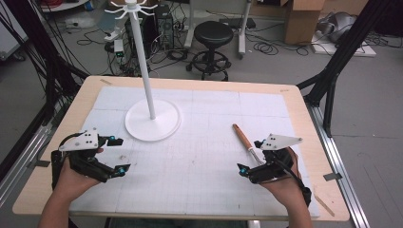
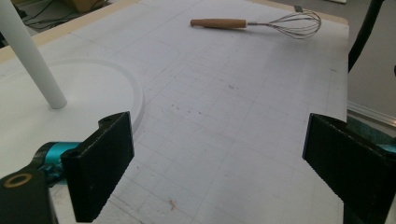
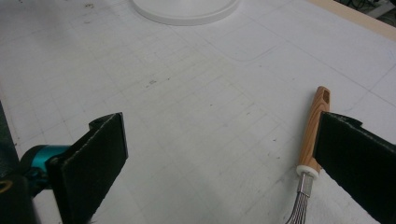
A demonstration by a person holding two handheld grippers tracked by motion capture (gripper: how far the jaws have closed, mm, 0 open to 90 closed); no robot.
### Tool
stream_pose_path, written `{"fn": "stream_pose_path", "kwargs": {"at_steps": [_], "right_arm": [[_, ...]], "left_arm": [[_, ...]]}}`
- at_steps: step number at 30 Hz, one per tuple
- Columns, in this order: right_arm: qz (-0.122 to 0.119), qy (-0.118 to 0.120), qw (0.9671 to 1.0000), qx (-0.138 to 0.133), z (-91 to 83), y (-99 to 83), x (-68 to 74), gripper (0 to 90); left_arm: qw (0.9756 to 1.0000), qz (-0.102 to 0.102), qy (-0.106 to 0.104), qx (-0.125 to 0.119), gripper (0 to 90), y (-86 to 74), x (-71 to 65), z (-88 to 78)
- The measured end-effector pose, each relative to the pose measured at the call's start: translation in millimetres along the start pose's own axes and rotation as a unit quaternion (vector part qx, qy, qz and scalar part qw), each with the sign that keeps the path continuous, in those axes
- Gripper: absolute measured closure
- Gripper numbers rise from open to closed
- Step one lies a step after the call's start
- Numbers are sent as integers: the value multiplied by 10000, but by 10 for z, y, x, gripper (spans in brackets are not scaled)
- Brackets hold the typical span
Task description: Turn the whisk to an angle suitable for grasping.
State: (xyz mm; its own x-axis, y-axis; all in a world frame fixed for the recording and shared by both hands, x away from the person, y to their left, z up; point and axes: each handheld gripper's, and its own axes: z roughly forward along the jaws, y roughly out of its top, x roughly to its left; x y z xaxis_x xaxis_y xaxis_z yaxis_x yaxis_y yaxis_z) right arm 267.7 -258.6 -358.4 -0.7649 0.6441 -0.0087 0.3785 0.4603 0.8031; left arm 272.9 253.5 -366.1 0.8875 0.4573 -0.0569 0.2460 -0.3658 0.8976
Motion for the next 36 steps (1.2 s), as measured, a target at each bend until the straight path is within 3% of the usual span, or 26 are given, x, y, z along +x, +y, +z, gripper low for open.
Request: {"fn": "stream_pose_path", "kwargs": {"at_steps": [14,24,29,30,36], "right_arm": [[44,-111,9999,35,-20,11,14,20],[125,-164,9996,182,87,44,0,20],[250,-318,9987,322,156,123,-117,20],[299,-466,9973,484,198,186,-198,20],[434,-648,9940,763,280,336,-380,41]], "left_arm": [[10000,55,-15,53,95,3,-12,35],[9998,116,-76,109,95,37,-21,84],[9998,155,-95,96,95,62,-27,82],[9998,167,-114,74,95,69,-28,80],[9996,221,-146,49,95,100,-42,72]]}}
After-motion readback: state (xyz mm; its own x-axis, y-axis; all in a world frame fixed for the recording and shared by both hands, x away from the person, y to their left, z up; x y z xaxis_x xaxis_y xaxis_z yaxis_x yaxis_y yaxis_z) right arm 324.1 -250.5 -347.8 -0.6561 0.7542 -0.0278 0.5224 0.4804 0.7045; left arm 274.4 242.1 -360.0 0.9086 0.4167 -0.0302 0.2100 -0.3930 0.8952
